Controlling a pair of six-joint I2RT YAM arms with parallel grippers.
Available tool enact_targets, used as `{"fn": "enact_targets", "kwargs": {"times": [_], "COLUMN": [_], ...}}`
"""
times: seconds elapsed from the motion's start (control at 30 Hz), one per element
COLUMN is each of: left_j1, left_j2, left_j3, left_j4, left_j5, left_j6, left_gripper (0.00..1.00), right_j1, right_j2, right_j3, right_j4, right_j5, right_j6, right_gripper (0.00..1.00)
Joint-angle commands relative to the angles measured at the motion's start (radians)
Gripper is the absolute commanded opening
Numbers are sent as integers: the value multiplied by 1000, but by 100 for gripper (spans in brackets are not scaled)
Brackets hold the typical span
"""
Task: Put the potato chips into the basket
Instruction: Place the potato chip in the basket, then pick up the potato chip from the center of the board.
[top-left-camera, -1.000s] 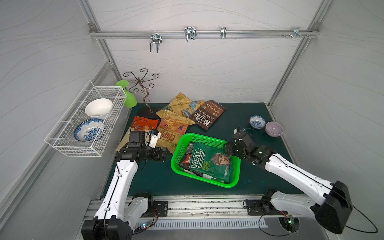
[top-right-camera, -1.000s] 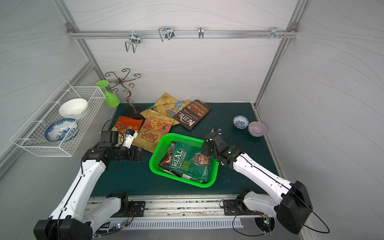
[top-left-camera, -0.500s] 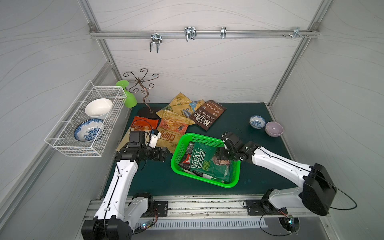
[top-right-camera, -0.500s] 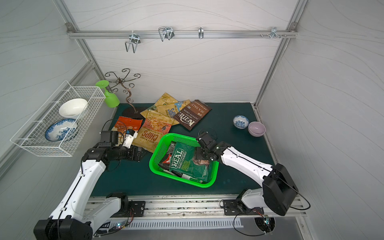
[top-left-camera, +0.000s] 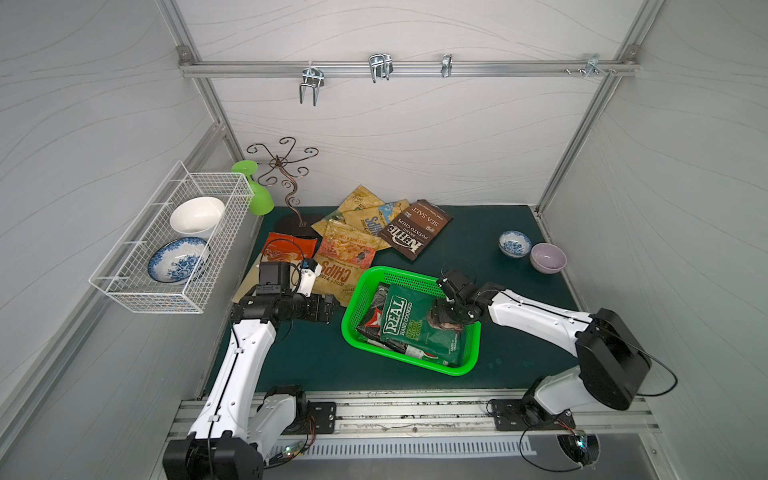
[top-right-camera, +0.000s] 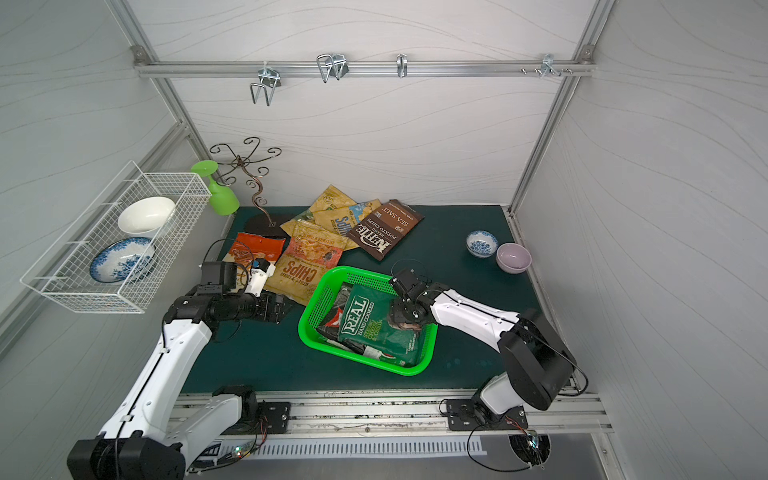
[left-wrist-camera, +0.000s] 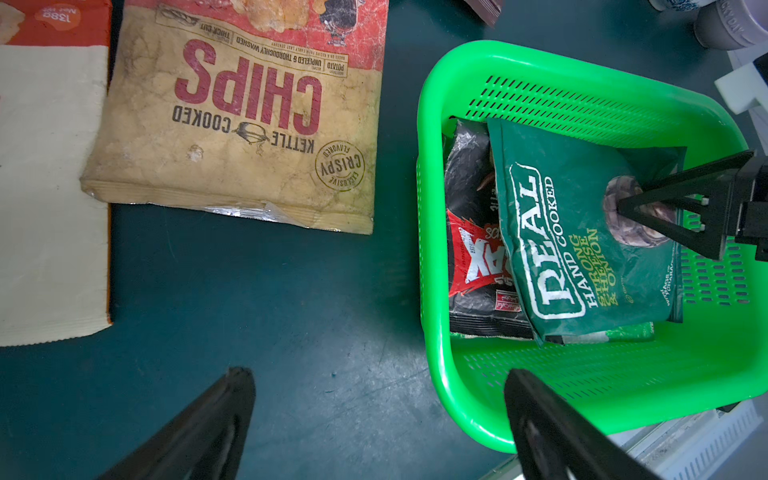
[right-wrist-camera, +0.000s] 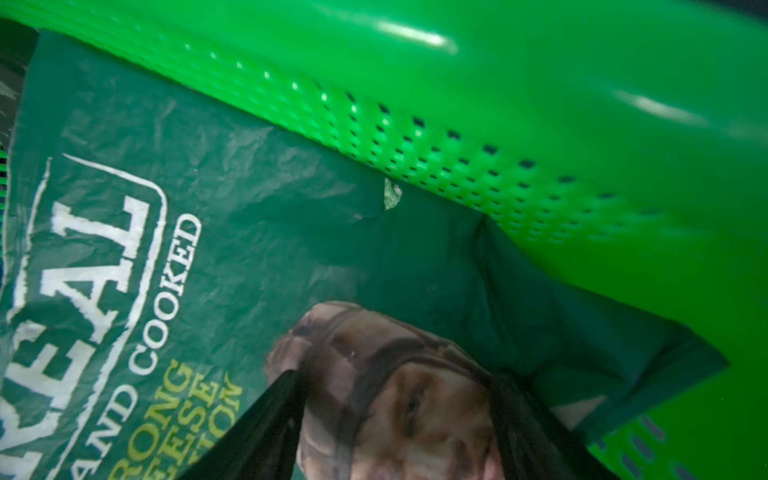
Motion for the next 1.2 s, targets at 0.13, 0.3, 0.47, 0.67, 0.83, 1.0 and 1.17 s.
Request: {"fn": "enact_targets", "kwargs": {"times": [0.13, 0.3, 0.47, 0.67, 0.83, 1.0, 1.17], "left_j1": [1, -23, -98, -104, -99, -42, -1], "left_j2": [2, 48, 166, 336, 464, 580, 689], "left_j3": [7, 62, 174, 295, 333, 389, 429], "left_j4": [30, 21, 21, 27, 66, 81, 109], "left_j5": [-1, -59, -237, -293, -478, -502, -482], "left_j6": [7, 26, 59, 6, -12, -21, 6], "left_gripper": [98, 98, 98, 92, 88, 76, 73], "right_j1": [14, 7, -40, -89, -90, -90, -90], "right_j2": [-143, -317, -408, -408, -414, -422, -431], "right_j3": [73, 81, 41, 27, 5, -20, -43], "right_j4": [-54, -28, 2, 6, 13, 21, 32], "right_j5": [4, -53, -129, -182, -193, -205, -215], "right_j6": [-91, -141, -120, -85, -79, -69, -58], "right_gripper": [75, 80, 81, 81, 81, 81, 81]}}
